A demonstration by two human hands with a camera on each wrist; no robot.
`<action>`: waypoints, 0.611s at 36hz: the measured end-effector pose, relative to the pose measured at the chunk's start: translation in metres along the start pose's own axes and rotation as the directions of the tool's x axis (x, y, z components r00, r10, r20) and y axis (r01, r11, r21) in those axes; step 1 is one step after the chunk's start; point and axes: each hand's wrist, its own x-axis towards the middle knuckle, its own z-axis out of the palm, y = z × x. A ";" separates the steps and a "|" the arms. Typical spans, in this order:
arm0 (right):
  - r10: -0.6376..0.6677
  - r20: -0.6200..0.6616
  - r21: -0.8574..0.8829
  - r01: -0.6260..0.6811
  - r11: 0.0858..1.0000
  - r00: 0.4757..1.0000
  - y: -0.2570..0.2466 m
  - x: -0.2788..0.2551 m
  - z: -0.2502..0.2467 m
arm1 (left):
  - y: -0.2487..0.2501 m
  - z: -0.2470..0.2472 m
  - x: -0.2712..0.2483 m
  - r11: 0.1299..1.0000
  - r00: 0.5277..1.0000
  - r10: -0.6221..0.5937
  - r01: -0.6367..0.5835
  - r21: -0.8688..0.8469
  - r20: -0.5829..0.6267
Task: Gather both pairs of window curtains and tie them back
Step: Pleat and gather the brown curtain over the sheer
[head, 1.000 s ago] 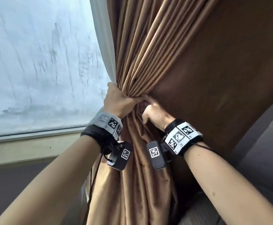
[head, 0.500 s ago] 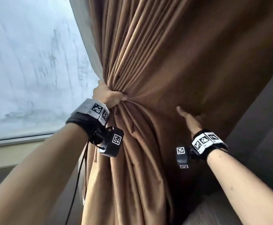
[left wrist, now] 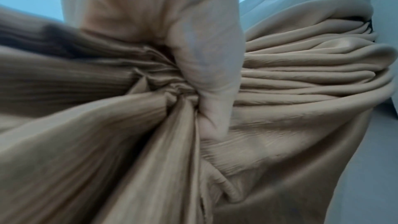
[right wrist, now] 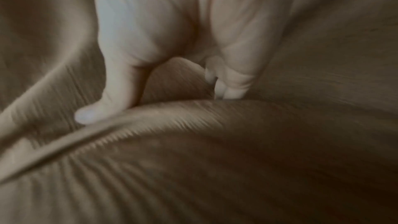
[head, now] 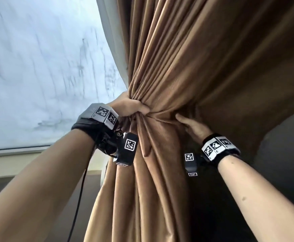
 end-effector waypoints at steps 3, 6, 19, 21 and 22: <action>0.005 0.017 -0.106 -0.003 0.994 1.000 0.000 0.004 0.015 | 0.001 0.000 -0.001 1.000 0.999 -0.003 0.003 0.005 0.035; 0.032 -0.046 -0.164 -0.039 0.986 0.998 -0.007 0.005 0.028 | 0.002 0.000 -0.005 0.999 0.998 -0.027 0.025 0.025 0.062; -0.234 -0.222 -0.332 0.152 0.931 0.947 -0.018 -0.007 0.039 | -0.002 -0.004 -0.008 1.000 0.999 0.029 -0.030 0.010 0.044; -0.246 -0.302 -0.258 0.169 0.951 0.921 -0.021 -0.013 0.037 | -0.004 -0.001 -0.005 0.999 0.999 0.040 -0.039 -0.007 0.013; -0.251 -0.342 -0.220 0.182 0.958 0.906 -0.022 -0.017 0.035 | -0.005 0.001 -0.003 0.999 0.999 0.046 -0.046 -0.019 -0.006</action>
